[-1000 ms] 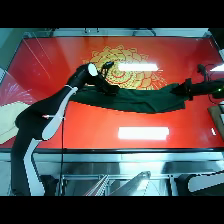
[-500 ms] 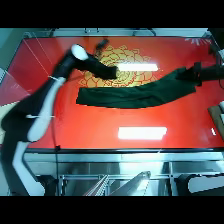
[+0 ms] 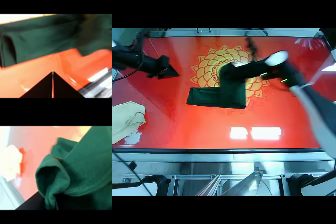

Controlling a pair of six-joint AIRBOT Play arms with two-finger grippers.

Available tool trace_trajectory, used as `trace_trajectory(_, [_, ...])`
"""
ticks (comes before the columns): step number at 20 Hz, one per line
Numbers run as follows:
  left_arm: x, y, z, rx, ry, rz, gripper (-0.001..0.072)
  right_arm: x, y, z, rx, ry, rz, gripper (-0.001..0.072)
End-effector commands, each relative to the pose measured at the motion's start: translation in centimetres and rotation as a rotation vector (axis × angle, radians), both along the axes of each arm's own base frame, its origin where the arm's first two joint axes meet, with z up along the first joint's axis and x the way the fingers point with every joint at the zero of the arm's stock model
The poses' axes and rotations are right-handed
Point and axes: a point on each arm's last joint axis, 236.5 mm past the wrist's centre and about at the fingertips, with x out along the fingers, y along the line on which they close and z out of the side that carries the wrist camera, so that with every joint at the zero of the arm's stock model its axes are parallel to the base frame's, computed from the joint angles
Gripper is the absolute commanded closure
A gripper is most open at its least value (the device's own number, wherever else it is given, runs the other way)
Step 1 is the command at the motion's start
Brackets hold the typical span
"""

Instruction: Fold the shirts.

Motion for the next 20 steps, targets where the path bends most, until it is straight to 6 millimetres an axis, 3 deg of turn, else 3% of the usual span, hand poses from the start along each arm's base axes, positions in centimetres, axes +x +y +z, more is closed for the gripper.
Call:
trace_trajectory(1, [-3.6,1.7,0.2,0.011,-0.003,0.001,0.0688,0.3,9.0,-4.6,0.024,-0.074,-0.16,0.0523])
trace_trajectory(2, [-4.2,1.6,0.0,0.01,-0.005,0.008,0.0686,-0.1,10.0,-5.2,0.023,-0.075,-0.153,0.0258])
trace_trajectory(3, [-4.7,1.6,-0.2,0.015,-0.022,0.008,0.0686,-0.7,10.7,-4.8,0.018,-0.103,-0.099,0.0167])
trace_trajectory(5, [-5.3,1.6,-1.0,0.026,-0.054,0.01,0.0686,-0.8,10.6,-1.2,0.024,-0.207,-0.021,0.0211])
trace_trajectory(6, [-5.6,1.7,-1.5,0.027,-0.055,0.026,0.0686,-0.7,9.7,1.0,0.027,-0.262,0.005,0.0381])
trace_trajectory(7, [-5.9,1.7,-2.1,0.031,-0.058,0.025,0.0686,-0.4,8.4,2.9,0.023,-0.295,0.019,0.0409])
trace_trajectory(9, [-6.8,1.6,-3.2,0.032,-0.041,0.018,0.0686,0.0,4.2,5.8,-0.011,-0.319,0.053,0.0408])
trace_trajectory(11, [-7.0,1.6,-3.5,0.033,-0.038,0.016,0.0686,0.8,-2.2,6.0,-0.115,-0.242,0.035,0.0408])
trace_trajectory(13, [-7.2,1.2,-3.3,0.015,-0.033,0.008,0.0685,0.9,-8.8,3.1,-0.243,-0.092,-0.015,0.0407])
trace_trajectory(14, [-7.2,0.9,-3.1,0.001,-0.037,0.001,0.0685,0.6,-12.0,0.4,-0.306,0.02,-0.058,0.0313])
trace_trajectory(15, [-7.3,0.5,-2.8,-0.018,-0.04,-0.002,0.0685,0.0,-14.3,-2.4,-0.346,0.105,-0.092,0.0103])
trace_trajectory(17, [-7.2,0.0,-2.3,-0.049,-0.044,-0.001,0.0685,-0.8,-16.3,-7.1,-0.354,0.217,-0.135,0.0097])
trace_trajectory(20, [-7.2,-0.3,-2.0,-0.067,-0.048,-0.006,0.0685,-1.2,-14.9,-12.1,-0.269,0.347,-0.131,0.0066])
